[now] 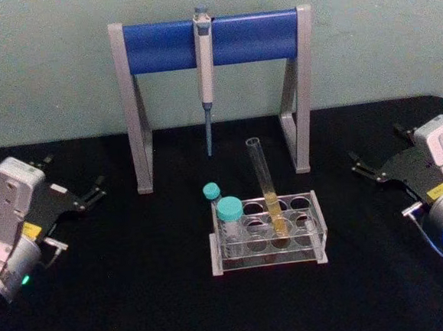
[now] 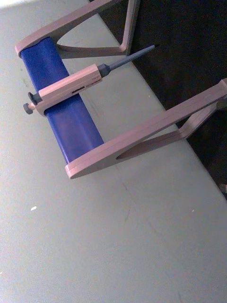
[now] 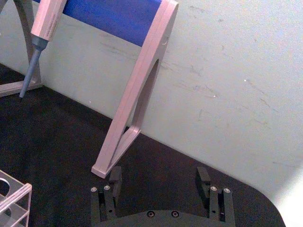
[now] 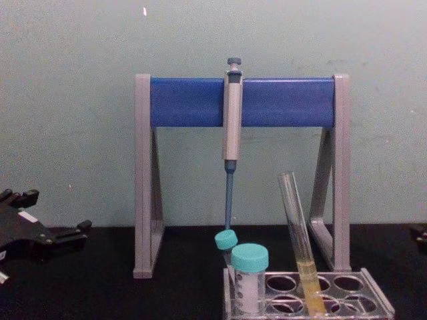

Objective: Pick up the test tube from the test tube rack, shake it, then place it back into the test tube rack.

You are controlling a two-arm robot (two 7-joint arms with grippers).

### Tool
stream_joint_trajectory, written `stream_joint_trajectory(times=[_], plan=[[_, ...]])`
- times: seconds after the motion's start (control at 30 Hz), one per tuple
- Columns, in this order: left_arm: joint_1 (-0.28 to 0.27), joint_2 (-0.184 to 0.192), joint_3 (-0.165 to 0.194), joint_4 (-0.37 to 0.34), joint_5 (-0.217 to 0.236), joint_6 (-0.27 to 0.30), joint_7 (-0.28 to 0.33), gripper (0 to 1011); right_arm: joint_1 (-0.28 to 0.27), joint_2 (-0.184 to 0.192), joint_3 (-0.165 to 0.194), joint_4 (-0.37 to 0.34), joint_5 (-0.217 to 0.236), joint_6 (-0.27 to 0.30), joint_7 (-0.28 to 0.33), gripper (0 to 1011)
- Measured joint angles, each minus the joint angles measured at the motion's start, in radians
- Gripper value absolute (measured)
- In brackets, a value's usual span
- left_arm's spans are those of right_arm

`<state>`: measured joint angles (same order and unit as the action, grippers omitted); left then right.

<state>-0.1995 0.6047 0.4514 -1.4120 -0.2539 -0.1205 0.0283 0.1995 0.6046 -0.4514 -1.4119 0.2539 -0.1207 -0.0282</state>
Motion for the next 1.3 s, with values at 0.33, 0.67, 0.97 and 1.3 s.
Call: stream_joint_trajectory(times=[0.33,0.67,0.97,1.3], plan=[[0.0,0.0,0.0,0.0,0.0,0.0,0.0,1001,0.0,0.0,0.0,0.0,0.0,0.0,0.0,1000],[0.0,0.0,0.0,0.0,0.0,0.0,0.0,1001,0.0,0.0,0.0,0.0,0.0,0.0,0.0,1000],[0.0,0.0,0.0,0.0,0.0,0.0,0.0,1001,0.0,0.0,0.0,0.0,0.0,0.0,0.0,1000],[0.0,0.0,0.0,0.0,0.0,0.0,0.0,1002,-0.004,-0.002,0.011,-0.003,0.0,-0.011,0.009,1000]])
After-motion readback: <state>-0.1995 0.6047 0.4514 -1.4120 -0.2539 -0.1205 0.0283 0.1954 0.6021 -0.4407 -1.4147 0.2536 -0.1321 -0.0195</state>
